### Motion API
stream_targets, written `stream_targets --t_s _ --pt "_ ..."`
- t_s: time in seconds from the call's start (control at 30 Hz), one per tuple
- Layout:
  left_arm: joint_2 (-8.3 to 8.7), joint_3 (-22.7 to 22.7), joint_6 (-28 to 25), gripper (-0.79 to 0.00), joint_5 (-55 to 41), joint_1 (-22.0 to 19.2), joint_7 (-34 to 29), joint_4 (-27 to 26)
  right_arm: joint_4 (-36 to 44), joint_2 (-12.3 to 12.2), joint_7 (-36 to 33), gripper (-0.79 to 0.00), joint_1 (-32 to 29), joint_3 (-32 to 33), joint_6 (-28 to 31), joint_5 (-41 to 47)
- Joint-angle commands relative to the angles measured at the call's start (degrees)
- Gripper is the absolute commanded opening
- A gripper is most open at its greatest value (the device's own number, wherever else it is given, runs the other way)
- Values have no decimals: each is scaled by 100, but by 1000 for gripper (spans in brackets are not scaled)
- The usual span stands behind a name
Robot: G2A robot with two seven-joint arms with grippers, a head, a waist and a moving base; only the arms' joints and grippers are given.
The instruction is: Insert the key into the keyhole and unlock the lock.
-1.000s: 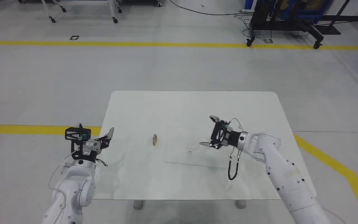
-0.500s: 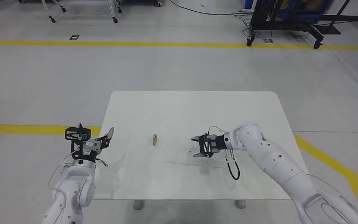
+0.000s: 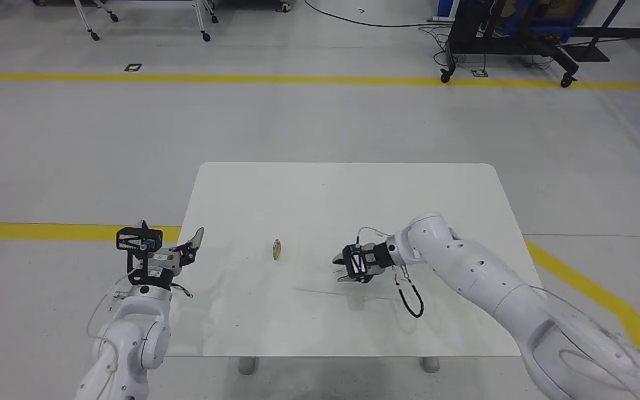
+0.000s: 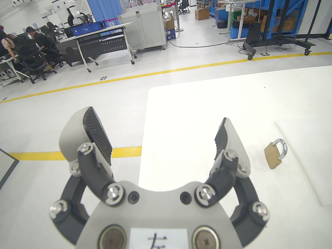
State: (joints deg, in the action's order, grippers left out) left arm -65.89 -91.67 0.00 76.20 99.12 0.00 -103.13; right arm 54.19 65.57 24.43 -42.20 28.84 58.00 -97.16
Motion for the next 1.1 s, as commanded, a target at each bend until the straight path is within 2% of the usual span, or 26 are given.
stream_targets --t_s 0.0,0.2,0.27,0.33,0.63,0.87,1.07 --pt "0 0 0 0 0 0 0 0 -87 35 -25 -566 80 -113 0 78" --pt "0 0 0 0 0 0 0 0 -325 152 -238 -619 271 -338 0 352" --pt "0 0 0 0 0 0 0 0 -394 188 -278 -671 321 -395 0 444" --pt "0 0 0 0 0 0 0 0 -448 220 -303 -785 369 -449 0 511" --pt "0 0 0 0 0 0 0 0 -518 220 -39 -785 503 -475 -46 481" --pt "0 0 0 0 0 0 0 0 -417 -94 1010 -785 315 19 -349 574" --pt "0 0 0 0 0 0 0 0 -173 -465 2375 -785 -104 554 -189 947"
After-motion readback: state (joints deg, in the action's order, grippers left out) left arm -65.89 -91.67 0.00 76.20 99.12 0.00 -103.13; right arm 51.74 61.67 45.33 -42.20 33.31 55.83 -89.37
